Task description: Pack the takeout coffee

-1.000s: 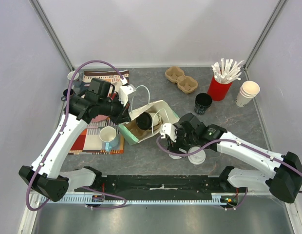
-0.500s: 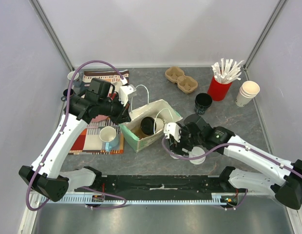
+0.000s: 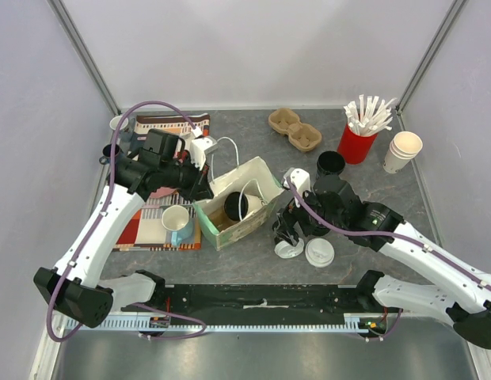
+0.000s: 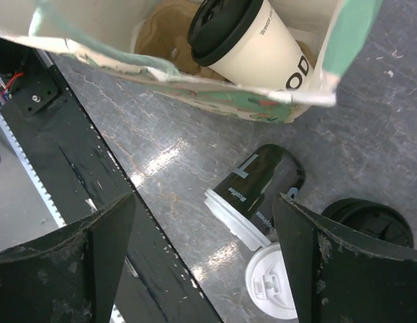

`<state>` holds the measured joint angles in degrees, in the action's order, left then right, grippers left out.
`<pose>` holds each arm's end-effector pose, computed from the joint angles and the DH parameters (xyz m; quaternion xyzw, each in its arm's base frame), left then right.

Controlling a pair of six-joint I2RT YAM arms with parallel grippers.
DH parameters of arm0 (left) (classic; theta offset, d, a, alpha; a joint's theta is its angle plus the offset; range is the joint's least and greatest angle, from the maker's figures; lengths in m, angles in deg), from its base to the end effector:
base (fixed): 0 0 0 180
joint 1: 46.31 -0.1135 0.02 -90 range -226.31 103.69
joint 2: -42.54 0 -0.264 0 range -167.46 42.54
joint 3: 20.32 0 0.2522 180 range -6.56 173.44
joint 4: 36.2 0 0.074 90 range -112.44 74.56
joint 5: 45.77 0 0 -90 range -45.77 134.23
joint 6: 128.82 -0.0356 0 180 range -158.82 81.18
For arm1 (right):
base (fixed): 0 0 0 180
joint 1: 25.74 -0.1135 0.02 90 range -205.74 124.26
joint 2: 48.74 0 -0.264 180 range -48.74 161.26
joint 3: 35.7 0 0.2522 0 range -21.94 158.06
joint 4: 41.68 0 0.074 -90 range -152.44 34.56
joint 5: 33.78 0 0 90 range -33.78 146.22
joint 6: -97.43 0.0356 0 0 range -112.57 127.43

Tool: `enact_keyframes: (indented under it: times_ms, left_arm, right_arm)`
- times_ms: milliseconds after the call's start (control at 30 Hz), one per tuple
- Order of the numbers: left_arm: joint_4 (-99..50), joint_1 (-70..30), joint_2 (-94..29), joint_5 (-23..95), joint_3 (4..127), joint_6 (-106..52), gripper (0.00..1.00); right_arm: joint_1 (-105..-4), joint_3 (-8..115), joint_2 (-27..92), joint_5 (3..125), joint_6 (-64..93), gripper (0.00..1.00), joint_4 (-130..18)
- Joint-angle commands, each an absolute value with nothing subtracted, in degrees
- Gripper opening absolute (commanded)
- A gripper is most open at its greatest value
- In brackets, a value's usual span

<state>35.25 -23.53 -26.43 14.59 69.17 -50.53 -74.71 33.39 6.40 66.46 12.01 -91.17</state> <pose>0.2030 -0.1044 0.3668 0.3518 0.8448 -0.2711 0.2985 0.1282 0.1570 0.3275 -0.3724 0.8046 0.2761 0.3711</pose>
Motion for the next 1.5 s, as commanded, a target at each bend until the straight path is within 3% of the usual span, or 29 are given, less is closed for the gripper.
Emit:
enact_keyframes:
  times_ms: [0, 167, 267, 300, 400, 433, 1000, 1467]
  left_arm:
    - [31.09, -25.13, -25.84, 11.54, 67.71, -45.24, 0.02]
    - [30.03, -25.57, -26.28, 12.94, 67.27, -45.5, 0.02]
    - [30.2, -25.57, -26.02, 14.17, 67.97, -46.55, 0.36]
    - [30.2, -25.57, -25.67, 14.52, 68.15, -46.82, 0.54]
    - [30.55, -25.57, -24.7, 16.02, 70.51, -49.1, 0.75]
    - [30.82, -25.57, -24.44, 16.2, 71.22, -49.54, 0.77]
    - [33.19, -25.57, -23.38, 16.02, 84.05, -52.89, 0.81]
    - [33.81, -24.17, -23.11, 3.64, 95.47, -52.45, 0.78]
  right_arm:
    - [-74.43, 33.7, 6.37, 67.11, 17.19, 0.9, -90.69]
    - [-70.75, 32.64, 6.63, 71.14, 18.76, 0.92, -89.99]
    - [-67.93, 33.08, 7.16, 74.4, 20.0, 0.92, -89.9]
    - [-67.66, 33.34, 7.25, 74.58, 19.82, 0.93, -89.98]
    - [-66.7, 34.75, 7.6, 75.02, 19.12, 0.93, -90.25]
    - [-66.08, 35.01, 7.78, 75.03, 18.86, 0.94, -90.34]
    - [-59.14, 42.3, 10.24, 73.09, 19.99, 0.98, -92.97]
    - [-52.72, 49.43, 14.63, 71.6, 26.14, 0.98, -95.96]
